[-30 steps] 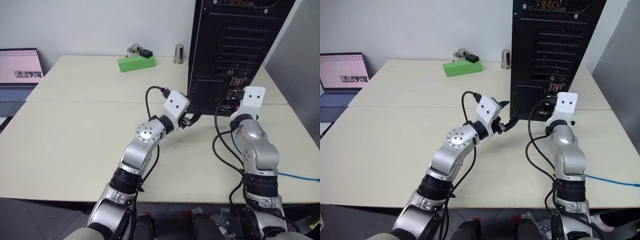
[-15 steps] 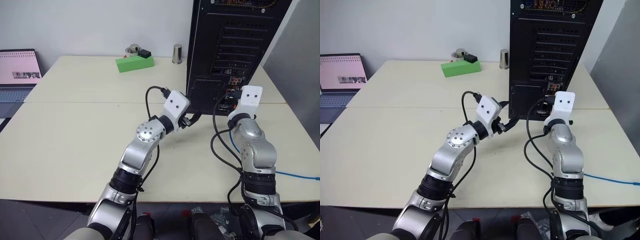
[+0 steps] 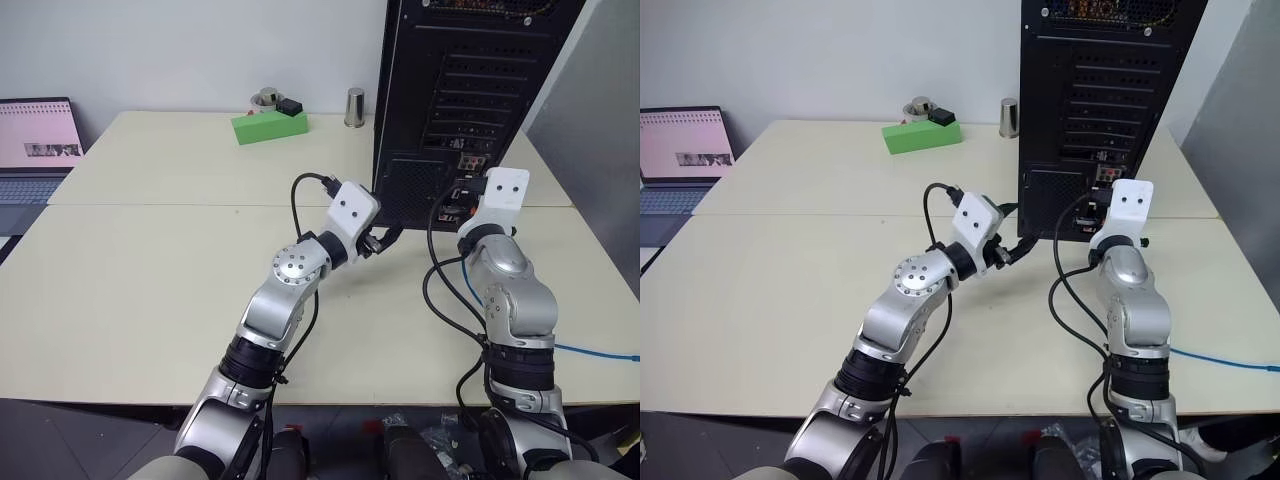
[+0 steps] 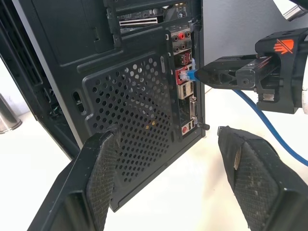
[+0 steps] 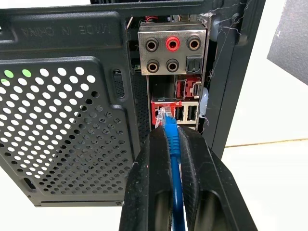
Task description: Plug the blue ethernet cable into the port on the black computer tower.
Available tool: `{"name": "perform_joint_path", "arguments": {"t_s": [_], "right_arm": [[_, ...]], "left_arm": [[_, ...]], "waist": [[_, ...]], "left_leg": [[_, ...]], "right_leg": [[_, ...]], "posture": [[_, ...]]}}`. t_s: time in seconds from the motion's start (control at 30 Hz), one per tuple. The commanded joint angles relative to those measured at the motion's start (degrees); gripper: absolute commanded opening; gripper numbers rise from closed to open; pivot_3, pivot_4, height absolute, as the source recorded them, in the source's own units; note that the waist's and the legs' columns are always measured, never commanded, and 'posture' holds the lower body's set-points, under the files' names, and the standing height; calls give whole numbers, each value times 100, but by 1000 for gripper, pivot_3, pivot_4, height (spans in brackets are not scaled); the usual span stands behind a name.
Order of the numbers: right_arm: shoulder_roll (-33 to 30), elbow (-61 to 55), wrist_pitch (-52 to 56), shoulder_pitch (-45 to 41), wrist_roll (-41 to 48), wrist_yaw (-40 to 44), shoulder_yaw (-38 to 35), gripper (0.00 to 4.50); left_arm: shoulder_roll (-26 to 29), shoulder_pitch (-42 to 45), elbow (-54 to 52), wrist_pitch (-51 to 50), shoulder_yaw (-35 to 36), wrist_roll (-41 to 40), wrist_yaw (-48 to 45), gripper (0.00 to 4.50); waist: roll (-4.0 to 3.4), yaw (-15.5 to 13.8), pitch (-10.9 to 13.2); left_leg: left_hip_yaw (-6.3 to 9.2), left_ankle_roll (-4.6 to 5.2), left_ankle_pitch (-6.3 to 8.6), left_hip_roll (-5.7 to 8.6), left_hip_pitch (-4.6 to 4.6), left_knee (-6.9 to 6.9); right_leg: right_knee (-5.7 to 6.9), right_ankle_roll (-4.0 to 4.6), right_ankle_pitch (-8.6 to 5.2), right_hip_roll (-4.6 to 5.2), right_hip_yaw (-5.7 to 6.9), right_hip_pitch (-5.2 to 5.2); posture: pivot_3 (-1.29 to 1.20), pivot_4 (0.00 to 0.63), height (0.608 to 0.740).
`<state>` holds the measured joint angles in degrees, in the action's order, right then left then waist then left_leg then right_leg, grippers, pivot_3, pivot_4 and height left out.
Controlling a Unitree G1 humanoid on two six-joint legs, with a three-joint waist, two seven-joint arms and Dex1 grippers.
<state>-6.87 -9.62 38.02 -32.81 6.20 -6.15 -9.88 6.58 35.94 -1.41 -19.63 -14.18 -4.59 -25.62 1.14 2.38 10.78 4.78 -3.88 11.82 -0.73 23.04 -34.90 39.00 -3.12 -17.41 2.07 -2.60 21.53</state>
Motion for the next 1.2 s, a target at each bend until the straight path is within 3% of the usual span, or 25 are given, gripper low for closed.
{"name": "perform_joint_path", "arguments": {"t_s": [0.03, 0.77, 1.2], "right_arm": [[-23, -192, -163, -132, 19, 41, -16, 0], [380, -1, -91, -355, 261, -216, -255, 0], [566, 361, -326, -558, 49, -412, -38, 0]], "left_arm": [[-11, 17, -159, 44, 49, 12, 4, 3427], [-29, 13, -174, 42, 51, 29, 4, 3427], [-79, 38, -170, 4, 86, -14, 28, 3427]], "waist": [[0, 0, 0], [0, 3, 0], [0, 74, 0]], "left_leg": [[0, 0, 0, 0, 0, 0], [-1, 0, 0, 0, 0, 1], [0, 0, 0, -1, -2, 1]], "right_leg": [[0, 0, 0, 0, 0, 0], [0, 0, 0, 0, -1, 1], [3, 0, 0, -1, -1, 2]], "posture": [[0, 150, 740], [0, 150, 740], [0, 150, 740]]}}
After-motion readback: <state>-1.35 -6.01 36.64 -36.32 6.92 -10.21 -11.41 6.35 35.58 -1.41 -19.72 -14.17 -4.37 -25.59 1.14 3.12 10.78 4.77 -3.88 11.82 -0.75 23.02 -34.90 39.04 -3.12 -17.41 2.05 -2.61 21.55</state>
